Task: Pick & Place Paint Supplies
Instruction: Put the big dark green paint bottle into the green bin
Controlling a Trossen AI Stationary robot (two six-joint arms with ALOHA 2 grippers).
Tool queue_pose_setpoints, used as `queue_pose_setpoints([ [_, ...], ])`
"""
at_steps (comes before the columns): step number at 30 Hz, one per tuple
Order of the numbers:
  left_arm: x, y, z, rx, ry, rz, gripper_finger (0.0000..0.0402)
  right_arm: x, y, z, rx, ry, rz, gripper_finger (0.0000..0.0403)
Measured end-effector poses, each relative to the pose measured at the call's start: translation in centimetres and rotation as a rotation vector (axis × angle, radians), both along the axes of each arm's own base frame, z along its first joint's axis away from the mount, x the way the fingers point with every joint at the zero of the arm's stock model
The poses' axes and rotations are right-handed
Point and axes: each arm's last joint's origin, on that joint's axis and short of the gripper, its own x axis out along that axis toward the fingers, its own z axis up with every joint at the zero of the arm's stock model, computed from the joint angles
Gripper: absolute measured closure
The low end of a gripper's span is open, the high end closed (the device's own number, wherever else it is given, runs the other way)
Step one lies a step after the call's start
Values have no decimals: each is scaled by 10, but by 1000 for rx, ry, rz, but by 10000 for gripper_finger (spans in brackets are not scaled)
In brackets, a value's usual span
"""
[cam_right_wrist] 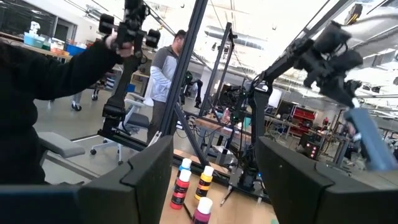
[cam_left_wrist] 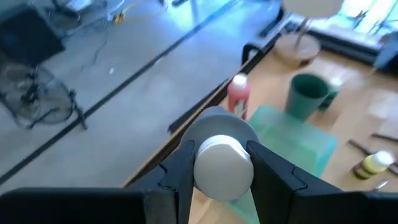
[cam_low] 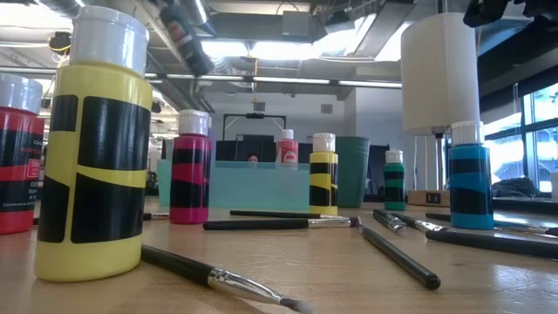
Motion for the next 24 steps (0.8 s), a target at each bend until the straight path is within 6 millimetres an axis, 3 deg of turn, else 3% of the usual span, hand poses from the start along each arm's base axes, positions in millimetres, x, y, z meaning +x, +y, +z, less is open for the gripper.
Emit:
queue_pose_setpoints([
  [9,33,-12,11,3,29,-199,283,0,0,0,2,1,1,171],
  [16,65,-16,-12,-79,235,-316,283,0,0,0,2,2,1,171],
  [24,93,-15,-39,-166,425,-315,283,0,0,-1,-1,8,1,171],
])
